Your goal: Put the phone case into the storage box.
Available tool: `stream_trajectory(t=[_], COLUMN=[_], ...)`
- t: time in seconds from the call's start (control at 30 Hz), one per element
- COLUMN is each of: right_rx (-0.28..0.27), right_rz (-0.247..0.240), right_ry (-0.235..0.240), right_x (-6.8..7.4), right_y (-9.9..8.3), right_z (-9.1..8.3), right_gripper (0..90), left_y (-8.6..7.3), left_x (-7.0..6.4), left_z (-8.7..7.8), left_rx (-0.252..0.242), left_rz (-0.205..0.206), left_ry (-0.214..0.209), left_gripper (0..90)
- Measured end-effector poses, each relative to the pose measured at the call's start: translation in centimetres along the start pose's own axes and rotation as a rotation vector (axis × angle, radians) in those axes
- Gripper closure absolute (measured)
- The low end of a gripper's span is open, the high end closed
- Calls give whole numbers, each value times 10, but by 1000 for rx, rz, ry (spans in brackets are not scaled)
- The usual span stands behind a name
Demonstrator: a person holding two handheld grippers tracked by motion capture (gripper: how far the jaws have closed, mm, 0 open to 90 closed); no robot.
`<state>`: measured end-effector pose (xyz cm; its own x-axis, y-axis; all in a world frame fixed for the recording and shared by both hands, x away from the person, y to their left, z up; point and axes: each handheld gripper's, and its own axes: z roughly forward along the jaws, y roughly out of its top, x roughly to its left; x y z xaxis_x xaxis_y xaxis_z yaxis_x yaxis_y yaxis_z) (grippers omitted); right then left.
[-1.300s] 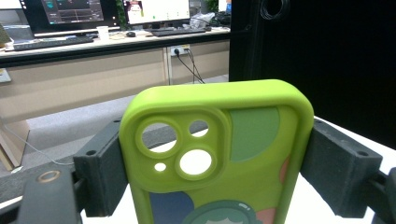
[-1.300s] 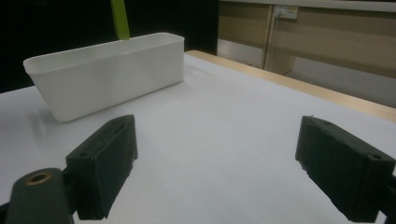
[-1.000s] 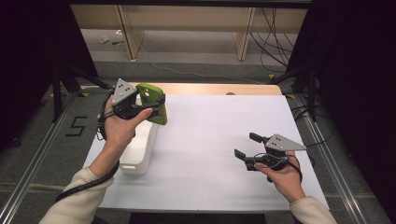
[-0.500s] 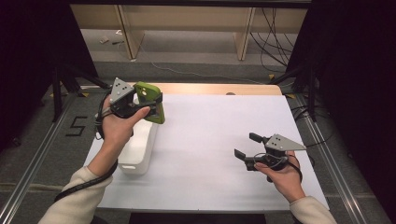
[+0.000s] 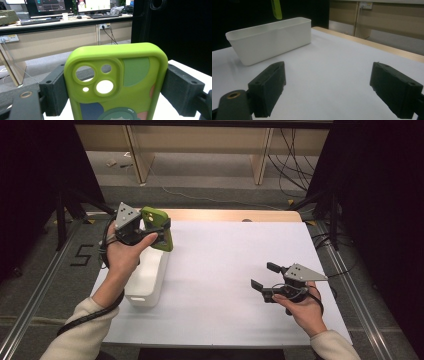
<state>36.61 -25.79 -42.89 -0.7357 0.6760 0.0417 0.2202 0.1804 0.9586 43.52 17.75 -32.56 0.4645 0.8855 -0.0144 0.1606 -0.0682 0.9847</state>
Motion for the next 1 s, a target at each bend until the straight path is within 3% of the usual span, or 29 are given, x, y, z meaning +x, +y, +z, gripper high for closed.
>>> stream_trajectory(t=[1.0], right_rx=[-2], right_rz=[9], right_ry=[-9], right_x=[-1], right_y=[0], right_z=[-1], right_gripper=[143], left_y=[5], left_x=[14], left_z=[0], left_rx=[-8], left_rz=[-7], left_ry=[29], left_gripper=[163])
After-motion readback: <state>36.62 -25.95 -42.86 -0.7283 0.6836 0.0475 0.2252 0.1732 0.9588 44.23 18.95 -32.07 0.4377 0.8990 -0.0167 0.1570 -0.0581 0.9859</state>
